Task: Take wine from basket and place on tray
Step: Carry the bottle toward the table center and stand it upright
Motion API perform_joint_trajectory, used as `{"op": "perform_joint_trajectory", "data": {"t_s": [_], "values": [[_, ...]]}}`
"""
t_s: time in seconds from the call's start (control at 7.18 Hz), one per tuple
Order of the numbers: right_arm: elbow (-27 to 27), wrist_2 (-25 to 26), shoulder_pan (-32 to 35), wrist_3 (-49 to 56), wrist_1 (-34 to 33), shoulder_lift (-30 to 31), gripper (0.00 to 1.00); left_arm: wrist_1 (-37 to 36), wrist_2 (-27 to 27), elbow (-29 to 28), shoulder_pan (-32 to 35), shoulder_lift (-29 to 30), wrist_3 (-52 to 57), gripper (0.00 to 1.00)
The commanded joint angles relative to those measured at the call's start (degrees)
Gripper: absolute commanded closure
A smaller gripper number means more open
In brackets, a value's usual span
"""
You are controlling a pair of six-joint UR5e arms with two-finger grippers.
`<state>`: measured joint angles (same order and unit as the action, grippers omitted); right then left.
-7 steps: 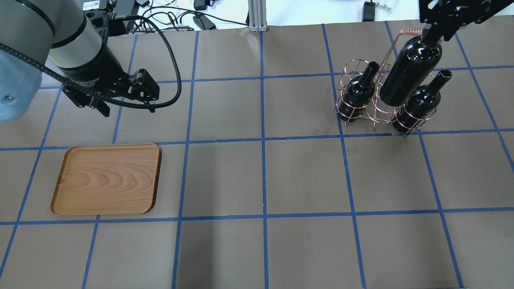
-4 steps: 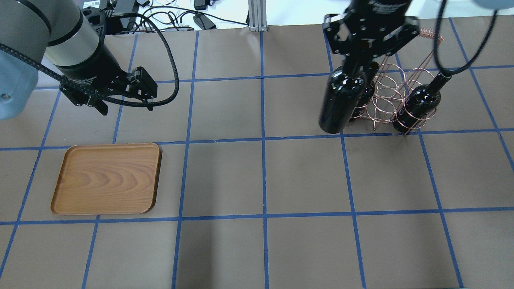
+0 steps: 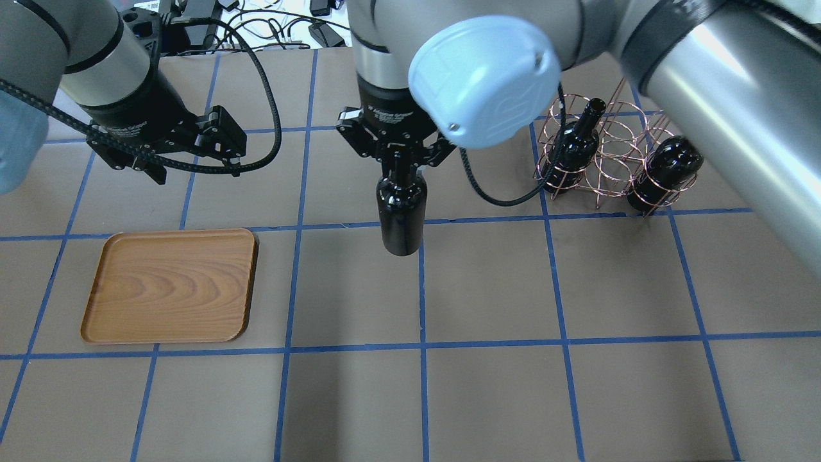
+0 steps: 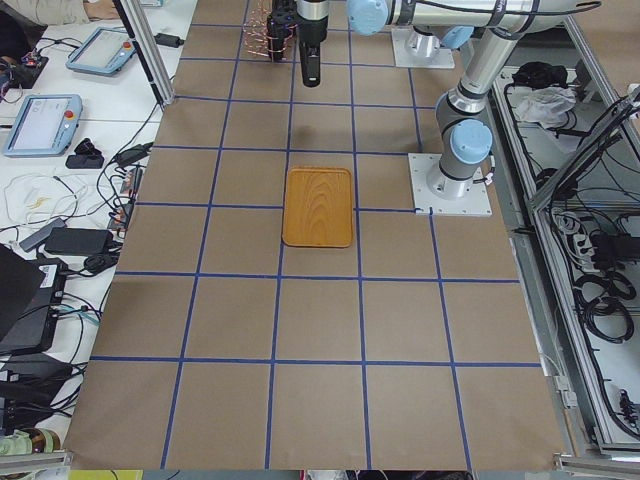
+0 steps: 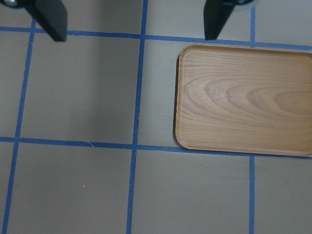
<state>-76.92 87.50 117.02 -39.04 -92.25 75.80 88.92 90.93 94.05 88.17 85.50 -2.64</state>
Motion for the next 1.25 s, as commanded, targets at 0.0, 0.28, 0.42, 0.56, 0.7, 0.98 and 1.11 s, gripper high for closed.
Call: {"op": "perform_joint_trajectory", "data": {"t_s": [0.0,0.28,0.42,0.56,0.7,0.98,1.11], "values": [[-3.5,-0.2,3.1,-5.9,-5.7,-1.7,0.83,-0.3,-0.1,0.1,-0.4,0.0,0.1,0.0],[-3.8,0.3,5.1,-9.6,-6.7,-3.8,0.83,-0.4,-0.1,0.2,-2.6,0.0,2.8,0.0],[-3.9,0.3,5.0,-9.7,-8.6,-4.3,0.82,-0.2,-0.1,0.3,-2.9,0.0,4.7,0.0],[-3.9,0.5,5.1,-9.8,-8.7,-4.6,0.82,-0.2,-0.2,0.3,-2.9,0.0,4.7,0.0],[-3.9,0.5,5.6,-12.3,-8.7,-4.9,0.8,0.8,0.2,0.3,-2.8,-0.3,4.7,0.0],[-3.9,0.6,5.7,-13.5,-8.6,-5.0,0.79,2.0,0.2,0.2,-2.8,-0.3,4.8,0.0],[-4.2,1.4,5.9,-13.7,-8.3,-4.9,0.79,1.7,0.3,0.2,-2.9,-0.3,4.8,0.0]]}}
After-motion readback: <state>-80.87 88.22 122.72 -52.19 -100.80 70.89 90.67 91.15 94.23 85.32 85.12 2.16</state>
